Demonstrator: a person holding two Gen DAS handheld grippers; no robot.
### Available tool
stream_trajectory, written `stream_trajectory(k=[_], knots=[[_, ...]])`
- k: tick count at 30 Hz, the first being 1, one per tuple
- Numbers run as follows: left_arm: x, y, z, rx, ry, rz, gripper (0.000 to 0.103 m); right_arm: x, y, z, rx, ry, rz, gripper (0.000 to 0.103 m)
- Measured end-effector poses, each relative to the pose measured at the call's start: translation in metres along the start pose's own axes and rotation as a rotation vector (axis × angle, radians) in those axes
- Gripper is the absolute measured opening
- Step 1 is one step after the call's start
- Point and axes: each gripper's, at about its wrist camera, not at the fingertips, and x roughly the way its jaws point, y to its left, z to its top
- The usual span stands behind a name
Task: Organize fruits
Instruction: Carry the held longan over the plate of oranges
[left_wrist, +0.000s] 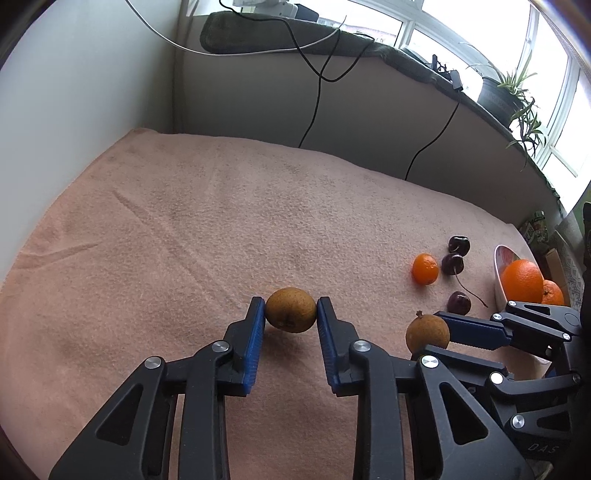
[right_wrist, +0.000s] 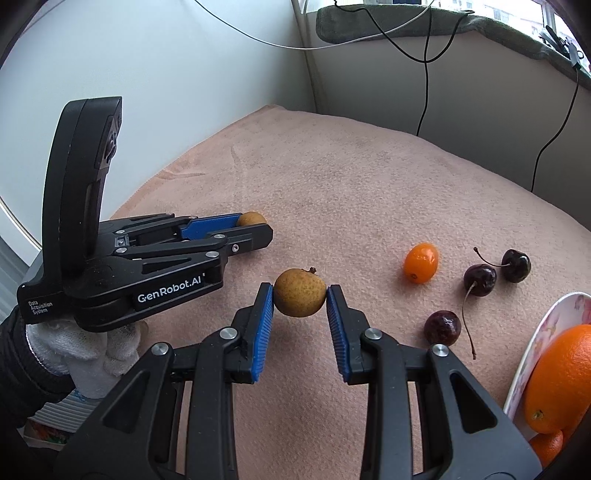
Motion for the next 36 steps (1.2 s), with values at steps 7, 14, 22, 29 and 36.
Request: stream_trajectory(k=[7, 14, 22, 29, 36], knots=[[-0.013, -0.018, 0.001, 0.015, -0.012, -0.044, 0.027, -0.026, -0.015, -0.007, 0.024, -0.026, -0.025, 0.031], [-0.022, -0.045, -0.001, 0.042, -0.017, -0.1, 0.027, -0.057, -0.038, -0.021, 0.053, -0.057, -0.064, 0.031], [-0.023, -0.081, -0.005, 0.074, -0.01, -0.167, 0.027, -0.091, -0.065, -0.035, 0.089, -0.091, -0.117, 0.031], [-0.023, -0.112, -0.008, 0.106, -0.003, -0.226, 0.027, -0.118, -0.087, -0.049, 0.104, -0.109, -0.177, 0.031], [-0.019, -0.142, -0.013, 0.135, 0.013, -0.276, 0.027, -0.142, -0.111, -0.059, 0.142, -0.13, -0.229, 0.031]])
